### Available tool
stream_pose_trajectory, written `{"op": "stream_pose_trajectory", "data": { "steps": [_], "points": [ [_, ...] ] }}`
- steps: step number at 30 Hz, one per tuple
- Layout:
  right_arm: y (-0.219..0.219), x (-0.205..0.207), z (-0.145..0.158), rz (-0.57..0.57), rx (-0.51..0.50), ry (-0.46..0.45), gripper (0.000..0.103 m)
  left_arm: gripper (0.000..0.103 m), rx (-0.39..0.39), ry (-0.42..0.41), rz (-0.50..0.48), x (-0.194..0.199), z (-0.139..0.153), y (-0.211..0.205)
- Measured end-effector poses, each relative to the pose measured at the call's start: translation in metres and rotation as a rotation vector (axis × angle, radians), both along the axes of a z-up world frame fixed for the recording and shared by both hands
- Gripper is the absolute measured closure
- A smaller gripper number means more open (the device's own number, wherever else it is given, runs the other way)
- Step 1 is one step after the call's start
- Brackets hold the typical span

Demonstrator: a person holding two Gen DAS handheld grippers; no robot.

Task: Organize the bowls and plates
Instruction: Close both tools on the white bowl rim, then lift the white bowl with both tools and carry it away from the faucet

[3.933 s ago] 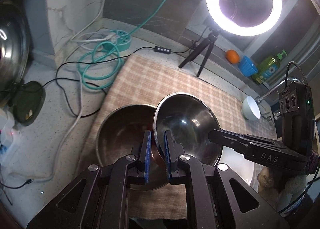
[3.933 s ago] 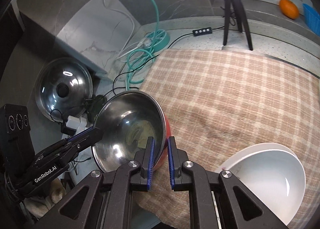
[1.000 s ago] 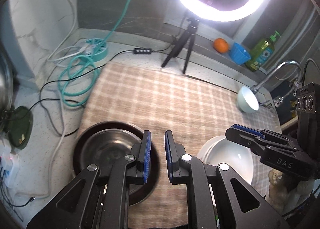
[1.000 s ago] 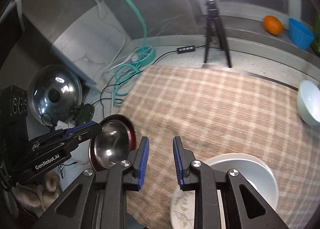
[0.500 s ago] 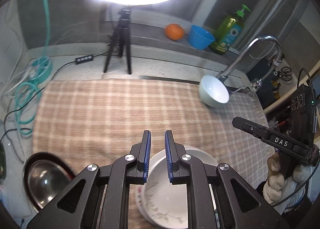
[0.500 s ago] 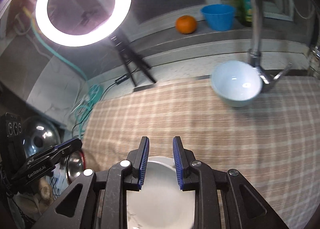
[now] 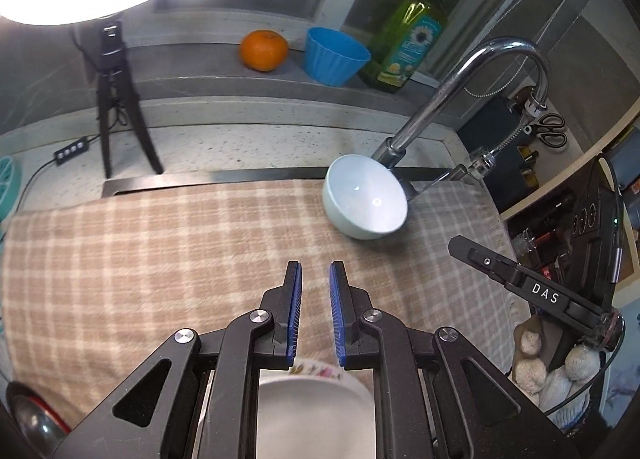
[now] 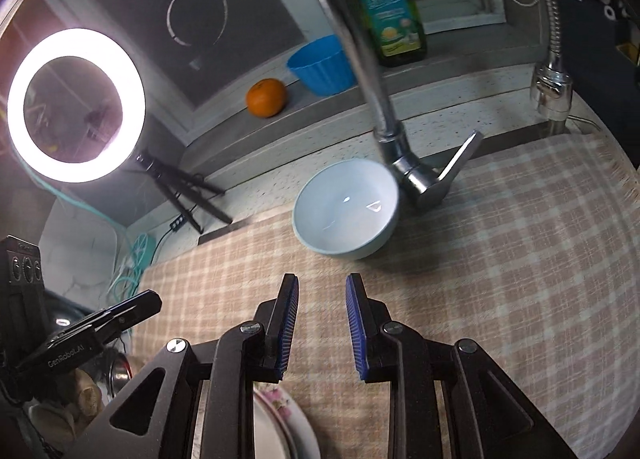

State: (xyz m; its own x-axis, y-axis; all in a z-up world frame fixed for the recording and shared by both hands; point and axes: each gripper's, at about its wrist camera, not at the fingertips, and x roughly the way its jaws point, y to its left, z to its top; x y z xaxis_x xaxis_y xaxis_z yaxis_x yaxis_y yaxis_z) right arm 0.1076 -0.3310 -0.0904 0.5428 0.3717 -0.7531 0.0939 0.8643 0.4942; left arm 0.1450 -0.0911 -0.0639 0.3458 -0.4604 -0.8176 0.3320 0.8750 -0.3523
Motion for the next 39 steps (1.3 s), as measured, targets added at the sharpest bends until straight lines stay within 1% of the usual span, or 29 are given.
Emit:
{"op": "stream_pose_trajectory", "data": {
  "steps": [5, 11, 15, 18, 27, 34, 39],
  "points": [
    [-0.013, 0.017, -0.010, -0.024, -0.004, 0.005, 0.081, 0.090, -0.015, 0.037, -0.026, 0.027, -0.012, -0.022],
    [-0.025, 0.033, -0.024, -0.048, 0.031, 0.023, 0.081, 0.090, -0.022, 0.079, -0.038, 0.058, -0.029, -0.042],
    [-0.031, 0.044, -0.038, -0.065, 0.060, 0.053, 0.081, 0.090, -0.001, 0.093, -0.050, 0.076, -0.040, -0.057],
    [-0.035, 0.051, -0.050, -0.078, 0.103, 0.083, 0.081, 0.090, 0.009, 0.103, -0.057, 0.088, -0.046, -0.067],
    [-0.044, 0.064, -0.068, -0.098, 0.153, 0.122, 0.081, 0.090, 0.053, 0.121, -0.076, 0.107, -0.062, -0.083],
    [-0.042, 0.073, -0.075, -0.093, 0.163, 0.137, 0.081, 0.090, 0.060, 0.140, -0.075, 0.116, -0.072, -0.085],
    [-0.039, 0.076, -0.077, -0.086, 0.156, 0.141, 0.081, 0.090, 0.071, 0.130, -0.083, 0.117, -0.073, -0.088]
  ]
}}
